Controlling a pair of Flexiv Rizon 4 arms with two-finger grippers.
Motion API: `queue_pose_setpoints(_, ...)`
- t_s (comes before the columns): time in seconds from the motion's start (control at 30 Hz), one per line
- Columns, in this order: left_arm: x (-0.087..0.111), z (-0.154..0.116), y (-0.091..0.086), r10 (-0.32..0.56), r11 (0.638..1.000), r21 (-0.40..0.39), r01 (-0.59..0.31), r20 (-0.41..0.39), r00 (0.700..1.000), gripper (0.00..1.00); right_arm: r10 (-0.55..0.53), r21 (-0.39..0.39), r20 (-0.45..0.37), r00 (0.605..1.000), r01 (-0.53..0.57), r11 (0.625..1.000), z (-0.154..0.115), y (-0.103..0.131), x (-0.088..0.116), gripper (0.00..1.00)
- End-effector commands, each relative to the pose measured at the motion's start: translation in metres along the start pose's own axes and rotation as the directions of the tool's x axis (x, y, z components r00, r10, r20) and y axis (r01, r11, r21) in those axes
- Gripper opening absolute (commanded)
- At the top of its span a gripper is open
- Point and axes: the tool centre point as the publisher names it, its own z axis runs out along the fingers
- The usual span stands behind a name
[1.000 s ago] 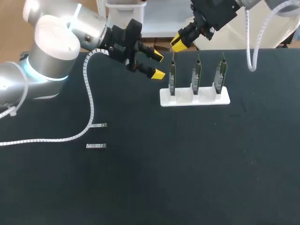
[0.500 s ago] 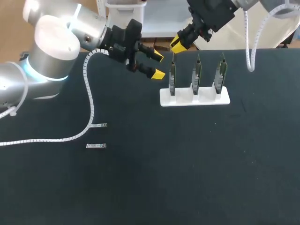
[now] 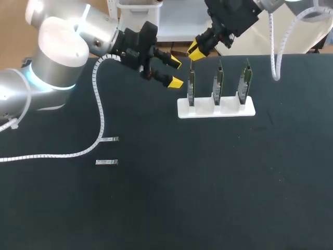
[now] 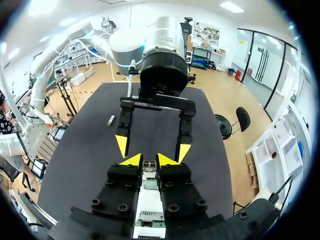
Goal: Pick up the optical module with the left hand, and insert it into the network port with the right hand.
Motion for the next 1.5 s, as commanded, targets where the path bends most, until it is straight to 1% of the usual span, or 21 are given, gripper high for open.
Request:
queue_pose_setpoints(0.03,-0.001,0.000,0.000,-0.003,1.000,0.000,0.003,-0.005,1.000,1.00,-0.003,0.010,-0.004,1.000,0.003,1.000,0.002,0.001,0.000,0.00)
queue_pose_setpoints(0.3,-0.001,0.000,0.000,-0.003,1.000,0.000,0.003,-0.005,1.000,1.00,-0.005,0.029,-0.013,1.000,0.006,1.000,0.003,0.000,0.002,0.00)
queue_pose_setpoints(0.87,-0.001,0.000,0.000,-0.003,1.000,0.000,0.003,-0.005,1.000,1.00,-0.005,0.038,-0.031,1.000,0.006,0.999,0.005,0.002,0.009,0.00)
queue_pose_setpoints(1.27,-0.001,0.000,0.000,-0.003,1.000,0.000,0.003,-0.005,1.000,1.00,0.034,0.053,-0.028,0.999,-0.033,0.998,0.011,-0.002,0.017,0.00)
queue_pose_setpoints(1.5,-0.001,0.000,0.000,-0.003,1.000,0.000,0.003,-0.005,1.000,1.00,0.043,0.058,-0.031,0.999,-0.041,0.997,0.011,-0.002,0.019,0.00)
